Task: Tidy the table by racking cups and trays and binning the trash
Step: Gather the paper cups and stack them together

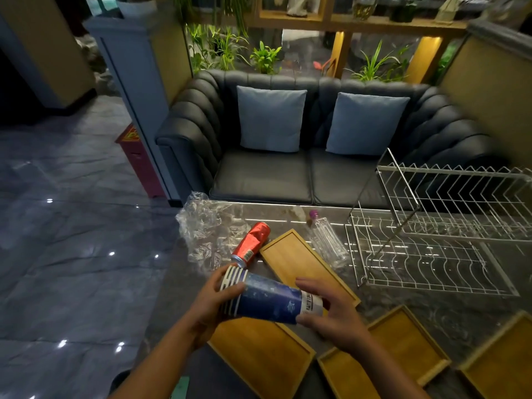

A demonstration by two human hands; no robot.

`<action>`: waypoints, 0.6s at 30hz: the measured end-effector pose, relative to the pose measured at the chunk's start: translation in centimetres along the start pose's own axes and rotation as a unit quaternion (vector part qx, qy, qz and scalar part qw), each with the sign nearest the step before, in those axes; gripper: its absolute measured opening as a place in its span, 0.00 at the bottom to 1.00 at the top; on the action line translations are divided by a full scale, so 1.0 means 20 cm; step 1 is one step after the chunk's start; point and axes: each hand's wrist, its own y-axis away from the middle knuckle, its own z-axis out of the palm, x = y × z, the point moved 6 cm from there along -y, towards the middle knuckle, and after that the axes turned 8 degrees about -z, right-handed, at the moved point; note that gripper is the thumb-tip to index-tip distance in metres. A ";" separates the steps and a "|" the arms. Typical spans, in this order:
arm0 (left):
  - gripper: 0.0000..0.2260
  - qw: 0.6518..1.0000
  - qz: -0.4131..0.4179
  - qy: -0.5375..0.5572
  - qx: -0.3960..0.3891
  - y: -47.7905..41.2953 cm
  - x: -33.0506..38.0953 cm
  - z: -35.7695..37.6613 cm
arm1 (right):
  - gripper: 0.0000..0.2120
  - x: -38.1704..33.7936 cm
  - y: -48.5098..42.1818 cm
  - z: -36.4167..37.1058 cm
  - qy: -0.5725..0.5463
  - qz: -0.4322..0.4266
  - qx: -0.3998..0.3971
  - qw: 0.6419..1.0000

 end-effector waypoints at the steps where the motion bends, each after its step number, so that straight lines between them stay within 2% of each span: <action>1: 0.30 1.000 -0.003 0.014 0.000 0.00 -0.01 0.01 | 0.28 0.00 0.01 0.00 -0.005 0.005 0.012 1.000; 5: 0.33 0.997 -0.013 0.075 -0.022 0.01 -0.05 0.00 | 0.30 0.05 0.06 -0.03 -0.050 0.074 0.060 0.994; 8: 0.33 0.995 -0.019 0.092 -0.045 0.00 -0.07 0.04 | 0.32 0.07 0.10 0.01 -0.146 0.147 0.066 0.976; 14: 0.37 0.999 -0.010 -0.015 -0.027 0.00 -0.07 0.17 | 0.24 0.05 0.14 0.06 -0.173 0.178 0.129 0.960; 16: 0.37 0.999 -0.014 -0.023 -0.028 0.00 -0.07 0.18 | 0.28 0.04 0.15 0.04 -0.167 0.177 0.125 0.962; 18: 0.37 0.999 -0.013 0.000 -0.035 0.00 -0.07 0.18 | 0.39 0.02 0.16 -0.01 -0.187 0.160 0.126 0.961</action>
